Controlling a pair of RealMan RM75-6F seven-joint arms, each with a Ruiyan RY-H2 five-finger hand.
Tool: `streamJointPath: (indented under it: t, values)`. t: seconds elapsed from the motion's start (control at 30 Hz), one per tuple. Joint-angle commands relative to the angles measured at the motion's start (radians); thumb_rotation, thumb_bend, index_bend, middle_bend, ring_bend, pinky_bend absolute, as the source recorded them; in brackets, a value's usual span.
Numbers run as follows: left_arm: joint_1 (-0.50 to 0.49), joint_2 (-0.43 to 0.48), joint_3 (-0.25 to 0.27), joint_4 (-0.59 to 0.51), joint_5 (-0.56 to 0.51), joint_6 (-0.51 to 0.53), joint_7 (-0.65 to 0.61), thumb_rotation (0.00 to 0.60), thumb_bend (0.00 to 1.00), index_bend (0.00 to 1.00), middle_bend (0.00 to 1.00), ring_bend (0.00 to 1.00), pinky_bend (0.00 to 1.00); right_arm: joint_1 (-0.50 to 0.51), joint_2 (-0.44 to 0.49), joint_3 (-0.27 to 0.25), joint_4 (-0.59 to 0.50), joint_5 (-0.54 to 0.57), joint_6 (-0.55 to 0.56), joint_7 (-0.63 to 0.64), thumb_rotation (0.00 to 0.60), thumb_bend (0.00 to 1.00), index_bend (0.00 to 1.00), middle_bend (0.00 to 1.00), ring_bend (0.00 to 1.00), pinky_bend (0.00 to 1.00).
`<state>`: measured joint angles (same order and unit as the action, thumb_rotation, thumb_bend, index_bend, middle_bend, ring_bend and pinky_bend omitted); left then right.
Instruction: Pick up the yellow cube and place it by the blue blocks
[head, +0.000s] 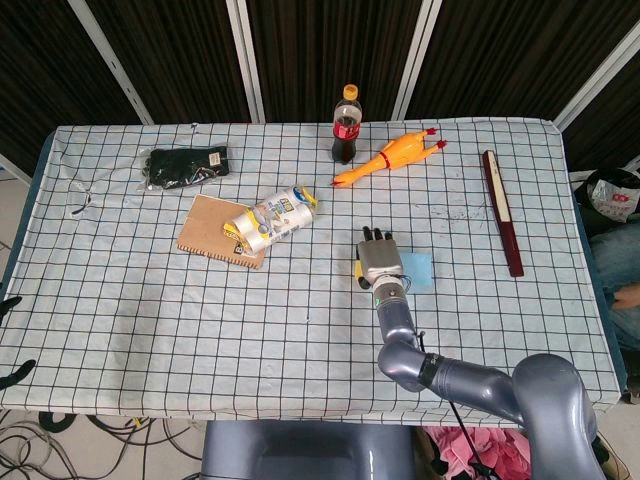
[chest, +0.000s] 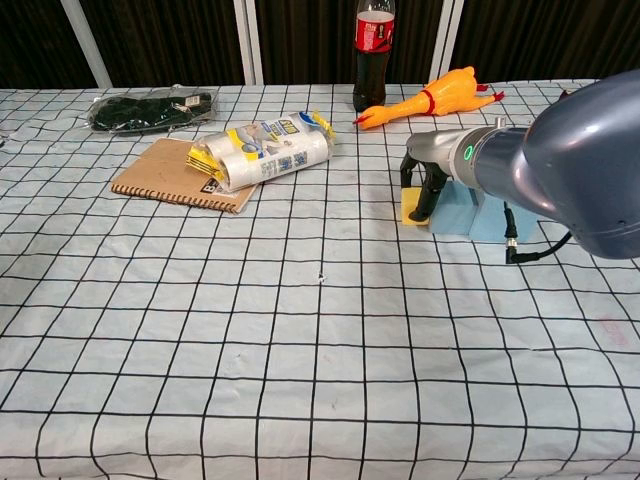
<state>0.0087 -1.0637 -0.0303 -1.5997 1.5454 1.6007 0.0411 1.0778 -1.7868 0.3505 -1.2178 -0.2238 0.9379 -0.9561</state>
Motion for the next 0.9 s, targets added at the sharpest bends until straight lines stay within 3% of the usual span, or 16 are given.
streamJointPath:
  t: [0.03,0.57,0.9]
  values:
    - [0.000,0.000,0.000,0.000,0.001,0.000,0.000,0.600,0.04,0.19,0.06,0.00,0.00,0.001,0.001,-0.003,-0.002,-0.001,0.001,0.003,0.600,0.30,0.44,0.00,0.00,0.09]
    - [0.000,-0.001,-0.001,-0.001,-0.004,-0.001,0.005,0.600,0.04,0.19,0.06,0.00,0.00,0.007,0.010,-0.023,-0.013,0.003,0.012,0.019,0.600,0.30,0.34,0.00,0.00,0.09]
    - [0.000,0.000,0.000,-0.002,-0.006,-0.001,0.007,0.600,0.04,0.19,0.06,0.00,0.00,0.011,0.015,-0.032,-0.027,0.008,0.016,0.017,0.600,0.30,0.34,0.00,0.00,0.09]
